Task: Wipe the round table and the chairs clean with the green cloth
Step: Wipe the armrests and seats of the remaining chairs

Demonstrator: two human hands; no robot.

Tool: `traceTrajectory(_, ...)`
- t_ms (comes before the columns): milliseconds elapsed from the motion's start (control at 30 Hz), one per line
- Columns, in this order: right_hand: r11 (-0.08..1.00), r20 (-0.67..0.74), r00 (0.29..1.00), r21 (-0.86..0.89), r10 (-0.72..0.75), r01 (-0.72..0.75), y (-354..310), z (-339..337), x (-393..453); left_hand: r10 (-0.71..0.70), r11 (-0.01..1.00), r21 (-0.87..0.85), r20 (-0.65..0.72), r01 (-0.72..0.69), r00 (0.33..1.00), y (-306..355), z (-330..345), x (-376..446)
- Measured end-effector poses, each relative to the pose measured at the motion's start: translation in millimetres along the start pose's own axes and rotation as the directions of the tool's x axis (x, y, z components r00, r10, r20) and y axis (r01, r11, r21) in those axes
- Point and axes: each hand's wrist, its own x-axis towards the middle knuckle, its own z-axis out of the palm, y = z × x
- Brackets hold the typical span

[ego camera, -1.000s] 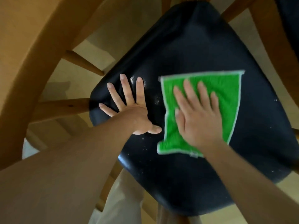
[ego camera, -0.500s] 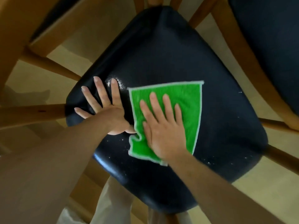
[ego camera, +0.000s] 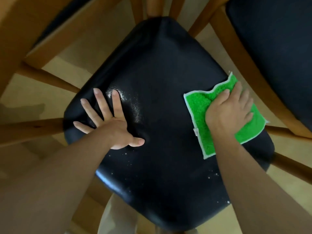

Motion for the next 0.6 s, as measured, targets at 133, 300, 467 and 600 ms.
traceTrajectory(133,0.996,0.044,0.996,-0.024,-0.083,0.084,-59.8,17.0,-25.6,-0.002,1.0,-0.001,-0.005,0.002,1.0,-0.2,0.9,2.0)
traceTrajectory(300,0.761,0.153,0.756,-0.038,-0.636,0.647,-114.0,38.5,-68.8,-0.012,1.0,0.016,-0.005,0.012,1.0,-1.6,0.1,4.0)
traceTrajectory(467,0.627,0.16,0.623,-0.036,-0.765,0.778,-73.1,20.0,-7.6,0.022,1.0,0.01,-0.013,-0.022,1.0,-0.1,0.4,3.0)
traceTrajectory(600,0.917,0.094,0.916,-0.046,-0.391,0.396,16.6,-1.2,12.8,0.021,1.0,0.01,-0.004,-0.021,1.0,0.9,0.5,1.7)
